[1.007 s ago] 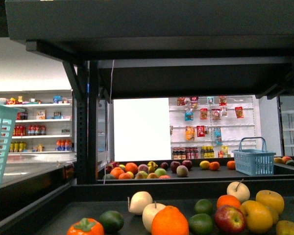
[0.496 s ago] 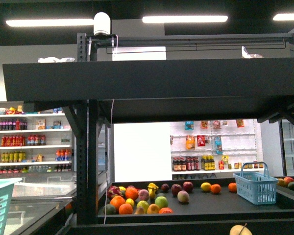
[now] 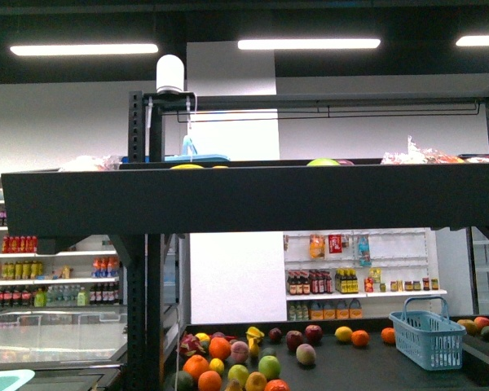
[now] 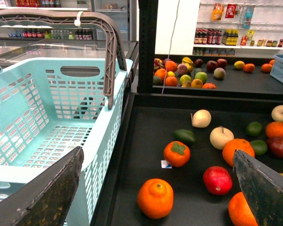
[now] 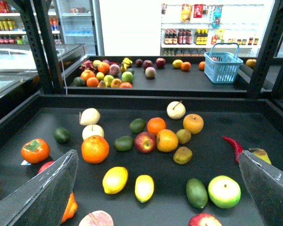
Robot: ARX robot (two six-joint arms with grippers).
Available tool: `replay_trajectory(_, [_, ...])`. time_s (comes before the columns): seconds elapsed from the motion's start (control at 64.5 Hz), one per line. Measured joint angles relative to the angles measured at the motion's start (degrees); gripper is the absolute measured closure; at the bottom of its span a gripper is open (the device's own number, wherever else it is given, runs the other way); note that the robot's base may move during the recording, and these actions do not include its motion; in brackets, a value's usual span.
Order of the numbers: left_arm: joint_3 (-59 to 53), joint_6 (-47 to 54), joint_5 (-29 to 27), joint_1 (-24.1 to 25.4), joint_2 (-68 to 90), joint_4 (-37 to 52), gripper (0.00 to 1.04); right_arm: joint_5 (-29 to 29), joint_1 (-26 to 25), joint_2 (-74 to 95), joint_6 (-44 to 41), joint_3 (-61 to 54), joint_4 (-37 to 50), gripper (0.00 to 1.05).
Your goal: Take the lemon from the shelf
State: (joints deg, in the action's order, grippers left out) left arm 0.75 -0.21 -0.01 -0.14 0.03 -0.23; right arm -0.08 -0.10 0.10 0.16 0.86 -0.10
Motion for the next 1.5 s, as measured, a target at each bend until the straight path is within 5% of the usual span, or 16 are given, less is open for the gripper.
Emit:
replay_trajectory(0.201, [0.0, -0.2, 0.1, 0.0, 0.1, -0.2, 0.08, 0.0, 0.0, 0.0, 0.0, 0.0, 0.0, 0.02])
replay_trajectory(0.341, [6.2, -21.3, 8.4, 2.1, 11.8, -5.2, 0.08, 0.0, 0.0, 0.0, 0.0, 0.0, 0.0, 0.02])
replay_trajectory(0.465, [18.5, -35.7, 19.1, 10.4, 25.9, 1.8, 0.08, -0.1, 0.0, 0.0, 0.0, 0.0, 0.0, 0.02])
replay_trajectory(0.666, [38.1, -51.6, 28.6, 23.4, 50.0, 6.0, 0.08, -0.1, 0.0, 0.0, 0.0, 0.0, 0.0, 0.02])
replay_trajectory(0.883, [49.2, -65.1, 30.0, 28.4, 69.5, 9.1, 0.08, -0.1, 0.0, 0.0, 0.0, 0.0, 0.0, 0.02])
replay_trajectory(1.503, [61.4, -78.3, 25.4, 24.7, 96.1, 25.7, 0.08, -0.1, 0.0, 0.0, 0.0, 0.0, 0.0, 0.02])
